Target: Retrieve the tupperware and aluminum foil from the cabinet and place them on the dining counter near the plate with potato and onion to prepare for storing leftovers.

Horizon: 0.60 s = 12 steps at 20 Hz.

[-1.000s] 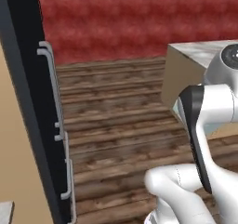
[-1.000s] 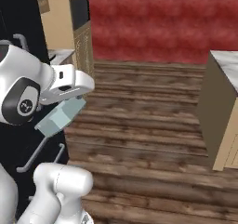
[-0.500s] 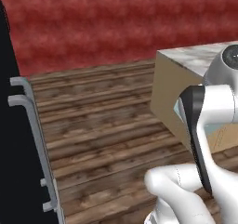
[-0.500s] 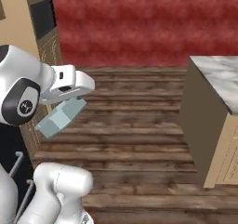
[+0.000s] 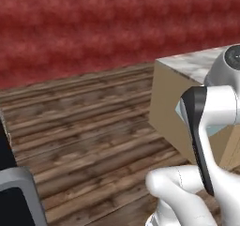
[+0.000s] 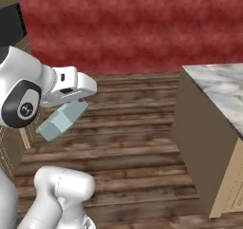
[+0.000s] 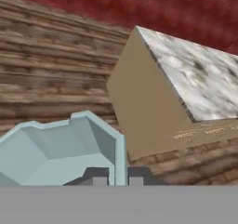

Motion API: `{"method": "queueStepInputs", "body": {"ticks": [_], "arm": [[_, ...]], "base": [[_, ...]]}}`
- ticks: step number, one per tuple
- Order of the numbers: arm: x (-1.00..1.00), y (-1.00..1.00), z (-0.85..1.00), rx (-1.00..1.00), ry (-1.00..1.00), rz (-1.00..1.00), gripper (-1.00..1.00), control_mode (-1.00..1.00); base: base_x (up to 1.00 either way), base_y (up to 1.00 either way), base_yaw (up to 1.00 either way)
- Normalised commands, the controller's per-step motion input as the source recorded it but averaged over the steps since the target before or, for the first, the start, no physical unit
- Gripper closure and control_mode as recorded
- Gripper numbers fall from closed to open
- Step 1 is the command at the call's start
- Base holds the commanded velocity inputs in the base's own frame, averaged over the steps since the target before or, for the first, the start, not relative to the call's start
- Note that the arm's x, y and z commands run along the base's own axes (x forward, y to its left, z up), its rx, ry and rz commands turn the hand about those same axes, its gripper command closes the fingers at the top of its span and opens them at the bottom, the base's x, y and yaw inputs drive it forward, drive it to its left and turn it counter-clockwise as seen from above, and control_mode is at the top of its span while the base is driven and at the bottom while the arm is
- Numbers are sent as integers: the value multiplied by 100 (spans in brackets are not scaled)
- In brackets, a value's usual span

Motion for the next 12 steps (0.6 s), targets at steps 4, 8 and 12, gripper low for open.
{"method": "queueStepInputs", "body": {"ticks": [4, 8, 12], "arm": [[0, 0, 0, 0, 0, 0, 100, 100], [0, 0, 0, 0, 0, 0, 100, 100], [0, 0, 0, 0, 0, 0, 100, 100]], "base": [[100, 13, -20], [100, 16, -14], [100, 5, -15]]}}
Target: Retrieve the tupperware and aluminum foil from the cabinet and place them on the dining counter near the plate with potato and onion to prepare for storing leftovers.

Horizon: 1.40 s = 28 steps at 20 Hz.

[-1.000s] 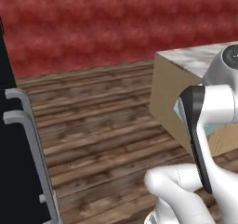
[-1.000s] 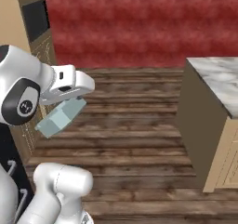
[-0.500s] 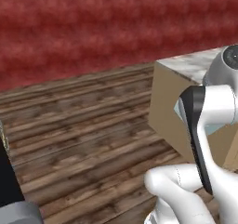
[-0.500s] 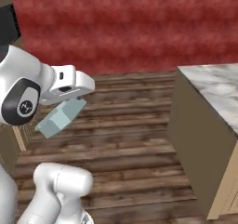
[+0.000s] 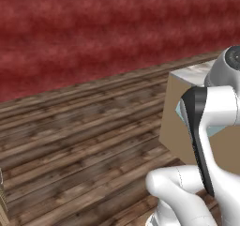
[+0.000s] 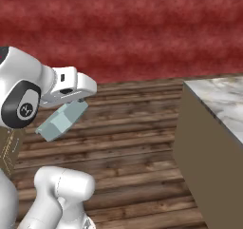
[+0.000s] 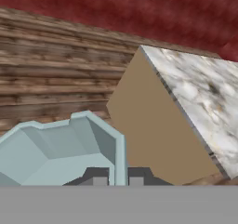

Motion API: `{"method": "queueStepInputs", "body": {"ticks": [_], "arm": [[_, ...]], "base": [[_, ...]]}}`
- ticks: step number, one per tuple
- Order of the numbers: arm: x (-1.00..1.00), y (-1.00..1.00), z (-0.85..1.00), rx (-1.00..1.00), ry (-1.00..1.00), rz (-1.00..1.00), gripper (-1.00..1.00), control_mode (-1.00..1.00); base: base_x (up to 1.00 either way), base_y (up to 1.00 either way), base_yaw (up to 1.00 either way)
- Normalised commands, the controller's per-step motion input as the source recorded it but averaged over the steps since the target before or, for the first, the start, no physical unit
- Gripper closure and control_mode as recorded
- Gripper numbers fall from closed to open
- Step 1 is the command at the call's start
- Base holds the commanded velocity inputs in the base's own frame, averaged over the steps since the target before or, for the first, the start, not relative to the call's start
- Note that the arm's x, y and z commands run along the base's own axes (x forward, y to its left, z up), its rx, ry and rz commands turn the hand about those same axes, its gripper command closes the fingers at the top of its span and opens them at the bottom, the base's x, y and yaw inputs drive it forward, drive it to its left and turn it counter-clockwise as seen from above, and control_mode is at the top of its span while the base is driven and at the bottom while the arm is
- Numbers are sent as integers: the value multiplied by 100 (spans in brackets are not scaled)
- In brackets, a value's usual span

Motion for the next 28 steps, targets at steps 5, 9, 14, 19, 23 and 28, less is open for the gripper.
{"method": "queueStepInputs", "body": {"ticks": [5, 9, 14, 19, 23, 28], "arm": [[0, 0, 0, 0, 0, 0, 100, 100], [0, 0, 0, 0, 0, 0, 100, 100], [0, 0, 0, 0, 0, 0, 100, 100], [0, 0, 0, 0, 0, 0, 100, 100], [0, 0, 0, 0, 0, 0, 100, 100], [0, 0, 0, 0, 0, 0, 100, 100]], "base": [[100, 0, -37], [99, 0, -48], [100, 11, -46], [100, 54, -34], [100, 66, -30], [100, 66, -31]]}}
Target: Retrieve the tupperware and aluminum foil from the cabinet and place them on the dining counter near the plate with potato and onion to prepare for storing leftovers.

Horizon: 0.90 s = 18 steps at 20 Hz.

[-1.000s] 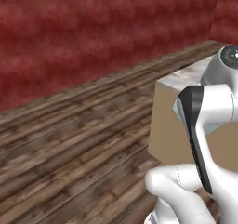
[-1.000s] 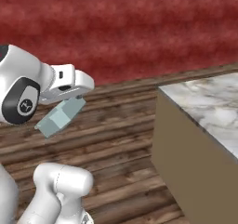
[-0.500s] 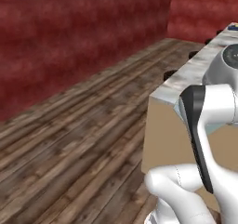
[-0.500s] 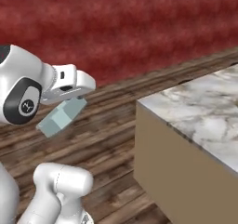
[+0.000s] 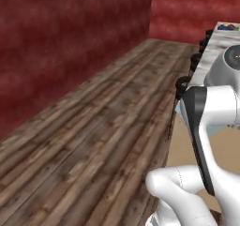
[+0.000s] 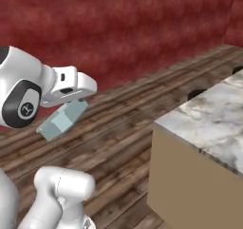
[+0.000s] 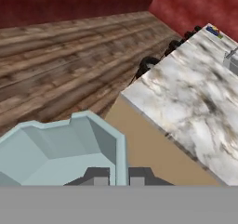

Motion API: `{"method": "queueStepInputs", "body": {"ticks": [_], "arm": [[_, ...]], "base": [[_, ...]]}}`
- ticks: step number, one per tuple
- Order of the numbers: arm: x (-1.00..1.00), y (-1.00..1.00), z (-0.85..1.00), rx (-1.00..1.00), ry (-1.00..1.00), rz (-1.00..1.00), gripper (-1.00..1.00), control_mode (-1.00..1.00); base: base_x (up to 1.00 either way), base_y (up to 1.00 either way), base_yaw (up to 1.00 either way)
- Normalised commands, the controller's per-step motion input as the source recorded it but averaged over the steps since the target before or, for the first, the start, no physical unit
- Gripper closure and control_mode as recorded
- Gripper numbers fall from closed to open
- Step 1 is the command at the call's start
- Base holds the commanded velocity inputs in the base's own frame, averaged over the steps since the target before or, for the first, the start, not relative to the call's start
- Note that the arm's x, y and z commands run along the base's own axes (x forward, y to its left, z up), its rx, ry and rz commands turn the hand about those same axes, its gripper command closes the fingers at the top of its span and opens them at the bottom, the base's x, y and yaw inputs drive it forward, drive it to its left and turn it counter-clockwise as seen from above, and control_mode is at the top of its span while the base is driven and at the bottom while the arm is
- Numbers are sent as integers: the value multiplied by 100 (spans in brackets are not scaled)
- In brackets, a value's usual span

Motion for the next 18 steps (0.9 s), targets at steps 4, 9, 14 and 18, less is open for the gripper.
{"method": "queueStepInputs", "body": {"ticks": [4, 9, 14, 18], "arm": [[0, 0, 0, 0, 0, 0, 100, 100], [0, 0, 0, 0, 0, 0, 100, 100], [0, 0, 0, 0, 0, 0, 100, 100], [0, 0, 0, 0, 0, 0, 100, 100]], "base": [[100, 53, -35], [100, 43, -37], [100, 42, -36], [100, 47, -34]]}}
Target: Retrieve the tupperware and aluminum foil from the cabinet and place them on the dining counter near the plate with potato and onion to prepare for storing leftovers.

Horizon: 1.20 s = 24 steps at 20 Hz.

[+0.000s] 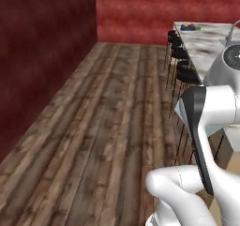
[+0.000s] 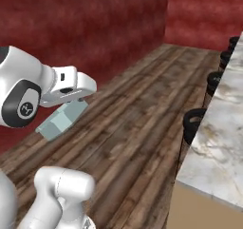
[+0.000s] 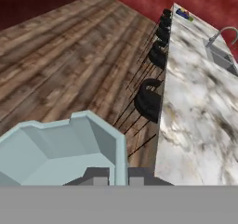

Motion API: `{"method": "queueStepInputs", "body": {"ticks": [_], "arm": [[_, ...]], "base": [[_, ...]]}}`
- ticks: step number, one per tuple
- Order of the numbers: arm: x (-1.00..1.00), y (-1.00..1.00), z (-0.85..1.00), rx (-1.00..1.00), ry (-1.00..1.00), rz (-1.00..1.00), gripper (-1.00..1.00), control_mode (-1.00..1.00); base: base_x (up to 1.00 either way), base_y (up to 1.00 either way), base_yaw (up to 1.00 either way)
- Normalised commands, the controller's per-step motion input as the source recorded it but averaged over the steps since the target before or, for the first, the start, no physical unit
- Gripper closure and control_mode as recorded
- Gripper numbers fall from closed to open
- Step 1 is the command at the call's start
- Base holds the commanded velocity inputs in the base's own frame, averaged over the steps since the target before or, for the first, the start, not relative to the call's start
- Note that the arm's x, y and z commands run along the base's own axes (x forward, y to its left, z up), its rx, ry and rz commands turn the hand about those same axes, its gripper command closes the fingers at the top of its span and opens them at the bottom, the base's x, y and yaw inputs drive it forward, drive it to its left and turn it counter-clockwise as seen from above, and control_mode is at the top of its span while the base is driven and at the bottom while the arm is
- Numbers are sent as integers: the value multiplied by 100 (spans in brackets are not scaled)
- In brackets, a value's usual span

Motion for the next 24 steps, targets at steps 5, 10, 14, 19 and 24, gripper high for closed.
{"method": "queueStepInputs", "body": {"ticks": [5, 10, 14, 19, 24], "arm": [[0, 0, 0, 0, 0, 0, 100, 100], [0, 0, 0, 0, 0, 0, 100, 100], [0, 0, 0, 0, 0, 0, 100, 100], [0, 0, 0, 0, 0, 0, 100, 100], [0, 0, 0, 0, 0, 0, 100, 100]], "base": [[100, 46, -33], [100, 47, -33], [100, 48, -33], [100, 50, -31], [100, 57, -29]]}}
